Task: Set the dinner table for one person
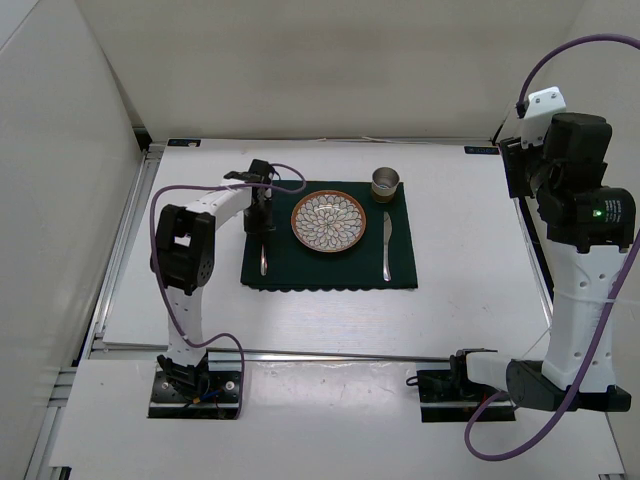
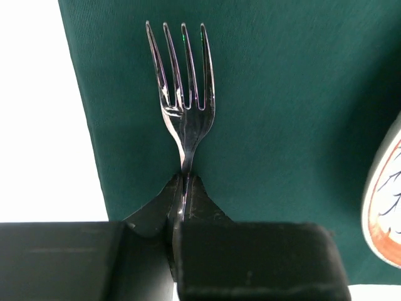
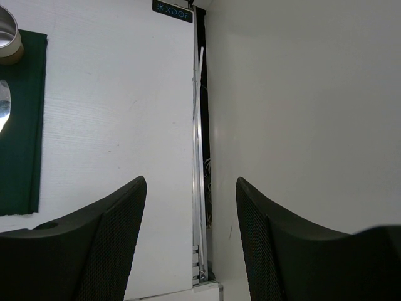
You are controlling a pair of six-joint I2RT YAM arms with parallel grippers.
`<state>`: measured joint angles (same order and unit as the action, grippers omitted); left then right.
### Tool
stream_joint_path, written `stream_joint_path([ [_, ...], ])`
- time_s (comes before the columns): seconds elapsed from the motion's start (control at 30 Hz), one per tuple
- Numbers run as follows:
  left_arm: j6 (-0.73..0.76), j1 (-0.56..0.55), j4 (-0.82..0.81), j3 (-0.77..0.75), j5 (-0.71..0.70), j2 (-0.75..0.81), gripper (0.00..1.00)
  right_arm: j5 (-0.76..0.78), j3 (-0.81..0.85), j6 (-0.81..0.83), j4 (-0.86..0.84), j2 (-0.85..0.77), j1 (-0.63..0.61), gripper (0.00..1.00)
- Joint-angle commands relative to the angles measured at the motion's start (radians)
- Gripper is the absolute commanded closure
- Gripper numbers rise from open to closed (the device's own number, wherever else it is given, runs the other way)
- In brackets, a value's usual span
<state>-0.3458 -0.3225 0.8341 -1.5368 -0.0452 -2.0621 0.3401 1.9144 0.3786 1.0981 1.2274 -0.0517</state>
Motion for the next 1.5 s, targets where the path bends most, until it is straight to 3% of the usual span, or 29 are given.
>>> stream_joint_path([
  [0.0, -0.010, 0.007, -0.027, -0.063, -0.015, -0.015, 0.90, 0.020, -0.017, 0.014, -0.037, -0.026, 0.004, 0.37],
  [1.17, -0.019, -0.032, -0.047, 0.101, -0.005, 0.105, 0.90, 0.011, -0.035, -0.004, -0.037, -0.055, 0.004, 0.37],
  [1.47, -0.019, -0.013, -0.056, 0.055, -0.038, 0.063, 0.90, 0.000, -0.045, -0.014, -0.037, -0.065, 0.004, 0.37],
])
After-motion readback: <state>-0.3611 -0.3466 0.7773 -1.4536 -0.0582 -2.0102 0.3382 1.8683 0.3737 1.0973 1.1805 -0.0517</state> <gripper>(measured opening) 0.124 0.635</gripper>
